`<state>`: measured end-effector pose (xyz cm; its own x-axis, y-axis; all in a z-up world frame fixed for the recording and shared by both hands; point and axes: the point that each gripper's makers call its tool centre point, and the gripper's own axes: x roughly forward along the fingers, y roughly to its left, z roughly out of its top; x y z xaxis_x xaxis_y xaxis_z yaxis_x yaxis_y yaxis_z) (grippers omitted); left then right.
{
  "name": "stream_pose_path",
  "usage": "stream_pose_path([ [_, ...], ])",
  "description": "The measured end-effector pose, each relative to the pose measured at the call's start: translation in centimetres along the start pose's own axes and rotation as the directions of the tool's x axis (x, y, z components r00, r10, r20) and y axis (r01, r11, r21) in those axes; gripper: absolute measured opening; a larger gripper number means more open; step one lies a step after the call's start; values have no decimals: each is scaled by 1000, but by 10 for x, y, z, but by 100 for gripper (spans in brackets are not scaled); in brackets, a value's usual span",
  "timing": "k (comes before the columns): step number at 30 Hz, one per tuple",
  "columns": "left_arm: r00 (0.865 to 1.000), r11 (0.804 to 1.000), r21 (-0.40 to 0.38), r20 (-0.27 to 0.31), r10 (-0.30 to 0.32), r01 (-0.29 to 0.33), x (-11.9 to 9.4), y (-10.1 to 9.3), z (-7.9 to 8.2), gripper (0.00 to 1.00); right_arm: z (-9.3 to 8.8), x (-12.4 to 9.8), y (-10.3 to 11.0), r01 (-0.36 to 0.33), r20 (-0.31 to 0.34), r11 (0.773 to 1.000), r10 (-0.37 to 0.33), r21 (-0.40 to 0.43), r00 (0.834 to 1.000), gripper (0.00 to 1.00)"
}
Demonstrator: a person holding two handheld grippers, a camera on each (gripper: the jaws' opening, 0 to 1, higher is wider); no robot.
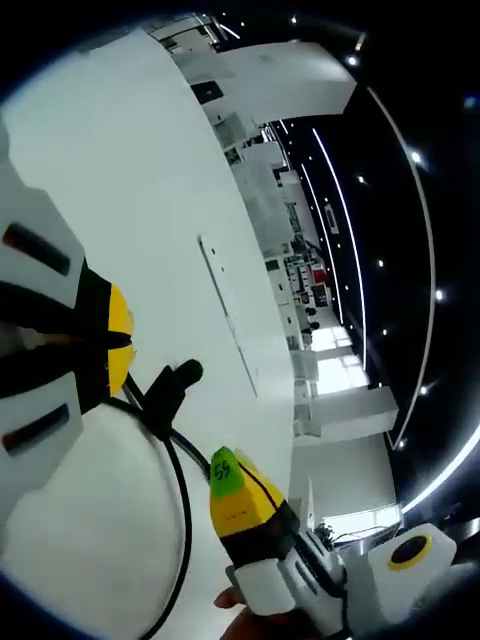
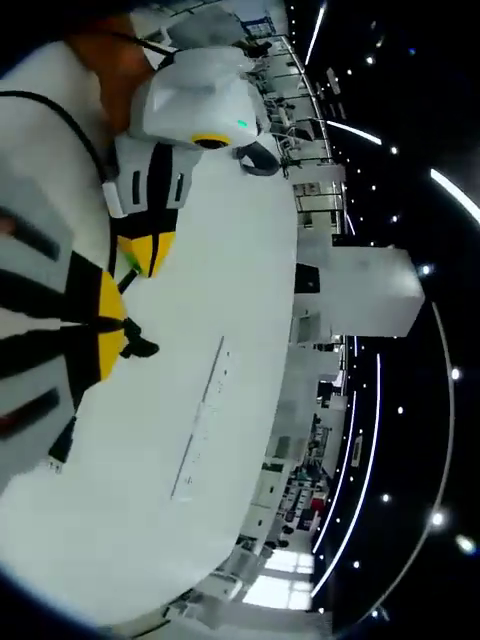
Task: Find the charging cable on the desk, coil it up and secure with Velcro.
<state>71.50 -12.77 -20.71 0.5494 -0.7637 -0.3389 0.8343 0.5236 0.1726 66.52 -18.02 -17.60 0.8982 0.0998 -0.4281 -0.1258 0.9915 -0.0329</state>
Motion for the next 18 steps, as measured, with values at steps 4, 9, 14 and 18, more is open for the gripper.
stream_pose_path([
  [4,1000,1000,3,5,5,-5,-4,0,0,2,-8,6,-3,9,3,1000,-9,-7,1000,2],
  [9,998,998,-40,-34,49,-50,-13,7,0,2,-11,0,-6,28,27,999,-27,-27,999,2],
  [14,1000,982,-189,-13,21,-23,-21,0,7,2,-18,0,-21,3,10,999,-4,47,1000,2],
  [18,997,959,-278,67,-41,58,-31,-11,20,8,-26,-2,-20,-2,-4,1000,1,-26,1000,3],
])
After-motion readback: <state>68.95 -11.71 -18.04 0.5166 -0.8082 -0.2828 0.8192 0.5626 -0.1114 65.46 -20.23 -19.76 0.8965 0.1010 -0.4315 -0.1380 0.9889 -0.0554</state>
